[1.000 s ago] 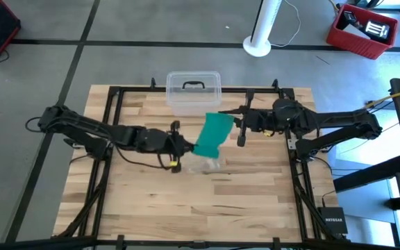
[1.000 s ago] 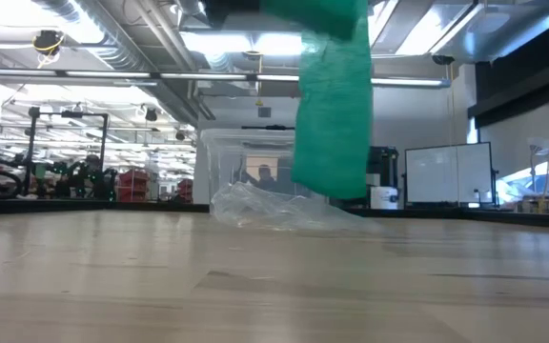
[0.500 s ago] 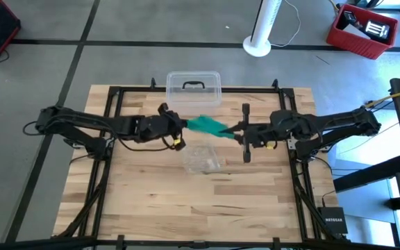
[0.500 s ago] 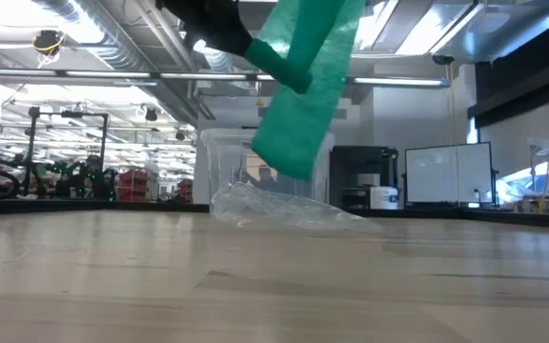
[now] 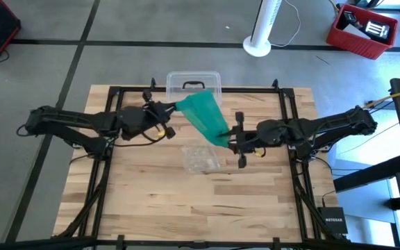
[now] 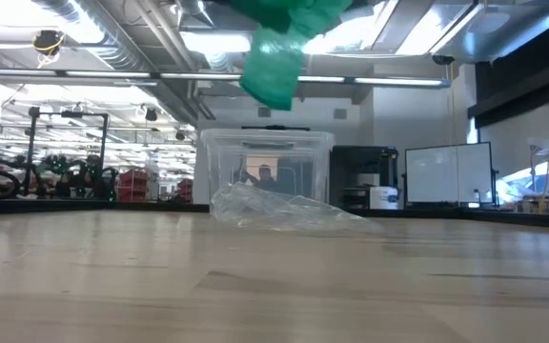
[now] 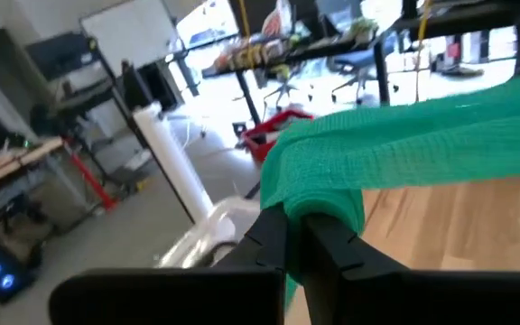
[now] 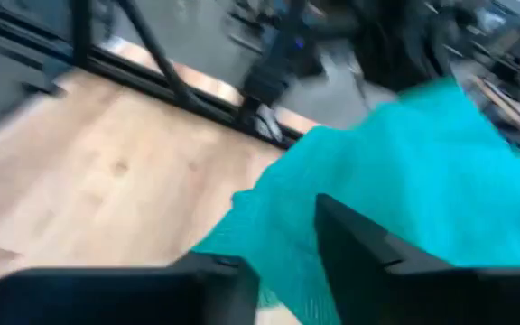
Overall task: Roll bandage
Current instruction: Roll the green bandage
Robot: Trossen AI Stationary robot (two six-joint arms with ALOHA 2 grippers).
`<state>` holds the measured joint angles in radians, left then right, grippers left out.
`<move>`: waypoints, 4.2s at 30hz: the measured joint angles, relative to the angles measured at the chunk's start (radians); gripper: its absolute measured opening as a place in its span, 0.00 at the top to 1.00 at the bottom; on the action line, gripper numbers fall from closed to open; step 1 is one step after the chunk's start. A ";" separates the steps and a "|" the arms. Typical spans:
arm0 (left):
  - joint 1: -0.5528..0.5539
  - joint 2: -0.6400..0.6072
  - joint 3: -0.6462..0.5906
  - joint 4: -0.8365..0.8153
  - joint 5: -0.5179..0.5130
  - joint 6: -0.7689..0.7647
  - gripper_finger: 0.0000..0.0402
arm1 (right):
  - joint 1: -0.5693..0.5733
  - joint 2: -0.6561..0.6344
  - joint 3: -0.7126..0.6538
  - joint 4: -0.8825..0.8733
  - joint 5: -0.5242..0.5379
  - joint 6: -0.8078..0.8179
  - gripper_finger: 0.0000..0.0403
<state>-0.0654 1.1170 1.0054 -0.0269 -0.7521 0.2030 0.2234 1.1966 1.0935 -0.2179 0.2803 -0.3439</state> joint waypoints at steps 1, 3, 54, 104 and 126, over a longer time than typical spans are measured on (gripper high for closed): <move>-0.008 -0.012 0.000 0.001 0.000 0.016 0.99 | 0.000 0.000 0.000 -0.006 0.038 0.005 0.66; -0.024 -0.030 0.000 0.005 0.002 0.049 0.99 | -0.001 0.000 0.000 -0.007 0.072 0.023 0.59; -0.135 0.026 0.000 0.005 0.319 -0.060 0.99 | -0.105 0.219 -0.272 0.751 -0.194 0.339 0.41; -0.252 0.170 0.001 0.042 -0.169 0.532 1.00 | -0.114 0.107 -0.075 0.715 -0.354 0.657 0.99; -0.225 0.146 -0.001 0.517 -0.182 0.616 1.00 | -0.016 0.200 -0.109 0.524 -0.131 0.571 0.99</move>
<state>-0.2908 1.2633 1.0042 0.4897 -0.9341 0.8191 0.2076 1.3961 0.9844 0.3063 0.1489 0.2269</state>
